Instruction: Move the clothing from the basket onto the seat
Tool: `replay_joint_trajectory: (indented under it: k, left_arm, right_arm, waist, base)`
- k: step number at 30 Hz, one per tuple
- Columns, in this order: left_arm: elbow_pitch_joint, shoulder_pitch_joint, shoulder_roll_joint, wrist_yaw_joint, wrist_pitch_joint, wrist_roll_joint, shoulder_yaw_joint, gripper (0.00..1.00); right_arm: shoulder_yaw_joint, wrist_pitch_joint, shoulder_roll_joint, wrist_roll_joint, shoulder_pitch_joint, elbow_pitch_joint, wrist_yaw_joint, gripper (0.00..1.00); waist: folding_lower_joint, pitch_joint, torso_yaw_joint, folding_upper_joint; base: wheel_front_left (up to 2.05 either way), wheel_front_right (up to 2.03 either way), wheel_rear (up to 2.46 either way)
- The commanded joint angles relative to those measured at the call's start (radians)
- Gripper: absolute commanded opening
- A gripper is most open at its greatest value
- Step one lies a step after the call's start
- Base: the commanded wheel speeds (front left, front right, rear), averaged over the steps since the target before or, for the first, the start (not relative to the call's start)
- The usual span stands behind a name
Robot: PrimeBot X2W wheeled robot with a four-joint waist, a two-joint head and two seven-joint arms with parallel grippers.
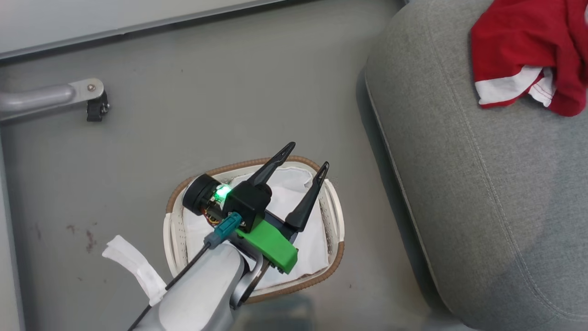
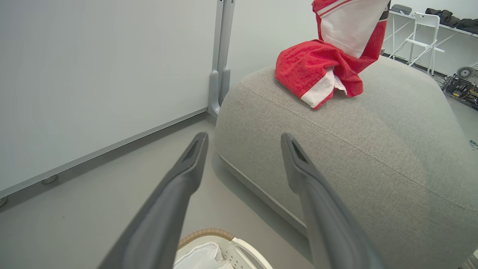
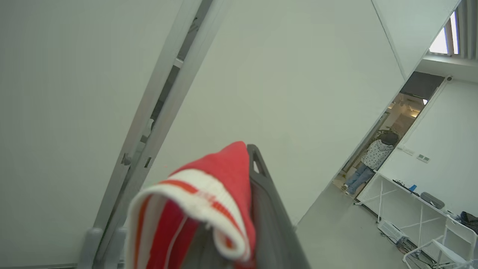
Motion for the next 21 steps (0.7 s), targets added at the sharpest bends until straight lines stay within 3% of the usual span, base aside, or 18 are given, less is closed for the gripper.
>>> replay_joint_trajectory:
  k: [1,9,21]
  left_arm:
    - [-0.004,-0.023,0.015,-0.003,-0.001,0.01,0.001,1.0]
    - [-0.007,-0.048,0.04,-0.004,-0.001,0.02,0.01,1.0]
    - [-0.013,-0.043,0.076,-0.004,-0.001,0.039,0.033,1.0]
  right_arm:
    - [-0.02,-0.017,-0.004,-0.02,0.037,0.015,-0.001,0.0]
    - [-0.186,-0.044,0.101,-0.045,0.213,0.103,-0.001,0.0]
    - [-0.363,-0.045,0.276,-0.121,0.428,0.034,-0.001,0.0]
  waist:
    - [-0.0001,0.057,0.012,-0.0001]
    - [-0.0001,0.137,0.003,-0.0001]
    - [-0.0001,0.195,-0.024,-0.0001]
  base:
    - [0.0,0.0,0.0]
    - [0.0,0.0,0.0]
    - [0.0,0.0,0.0]
